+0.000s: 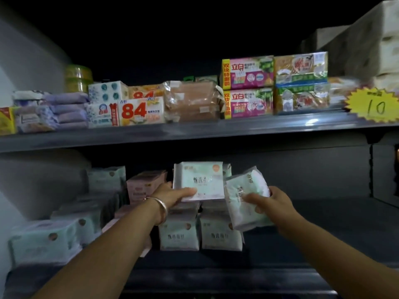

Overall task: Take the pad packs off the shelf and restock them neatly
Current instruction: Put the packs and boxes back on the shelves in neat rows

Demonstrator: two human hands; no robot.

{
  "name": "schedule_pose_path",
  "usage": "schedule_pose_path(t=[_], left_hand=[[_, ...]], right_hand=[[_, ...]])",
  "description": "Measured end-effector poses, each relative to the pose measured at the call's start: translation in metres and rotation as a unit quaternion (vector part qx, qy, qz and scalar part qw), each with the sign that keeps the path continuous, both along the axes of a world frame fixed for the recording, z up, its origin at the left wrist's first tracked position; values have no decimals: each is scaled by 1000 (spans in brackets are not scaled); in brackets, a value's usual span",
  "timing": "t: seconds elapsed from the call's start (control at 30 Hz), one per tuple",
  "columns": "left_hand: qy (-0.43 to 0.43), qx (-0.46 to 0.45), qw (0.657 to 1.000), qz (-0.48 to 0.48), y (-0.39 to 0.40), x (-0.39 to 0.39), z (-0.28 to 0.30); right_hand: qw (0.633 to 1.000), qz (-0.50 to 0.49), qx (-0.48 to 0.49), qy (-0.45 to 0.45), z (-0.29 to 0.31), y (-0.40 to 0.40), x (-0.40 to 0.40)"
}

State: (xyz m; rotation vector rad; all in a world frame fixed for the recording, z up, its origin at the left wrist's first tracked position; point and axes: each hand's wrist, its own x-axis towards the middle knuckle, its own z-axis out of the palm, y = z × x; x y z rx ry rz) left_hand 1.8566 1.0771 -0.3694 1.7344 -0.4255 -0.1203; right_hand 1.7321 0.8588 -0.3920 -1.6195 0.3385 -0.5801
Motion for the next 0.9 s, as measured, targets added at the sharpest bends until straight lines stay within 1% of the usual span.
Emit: schedule_pose_path(t=[0.07,0.13,0.3,0.37,0.4,0.47,0.53,0.57,0.63,0.77,0.87,0.9], left_hand=[[-5,28,999,-19,0,8,5],[-1,32,999,-8,-3,21,6],[41,-35,999,2,-10,56,4],[30,-46,998,34,-14,75,3],[21,-43,998,49,-15,85,2],[8,-44,996,73,-18,107,-4],[5,-50,995,81,-22,129,-12],[7,-48,995,82,-24,138,-15],[2,-39,995,88,-30,148,-20],[-5,-41,995,86,-39,169,-32],[-32,-9,995,98,-42,186,-41],[-60,19,991,114,-43,195,-44]], right_hand=[[1000,5,-1,-3,3,-2,16],[1000,8,-2,-7,5,-4,32],[999,0,-41,0,16,-15,62],[997,-9,-76,1,26,-24,73],[993,-20,-112,10,31,-28,78],[970,-52,-233,51,36,-37,90],[929,-81,-350,89,33,-44,103],[912,-91,-388,96,31,-46,108],[898,-95,-421,89,28,-48,118],[884,-77,-457,58,25,-51,131],[873,-70,-481,35,26,-51,138],[871,-70,-485,32,27,-51,141]])
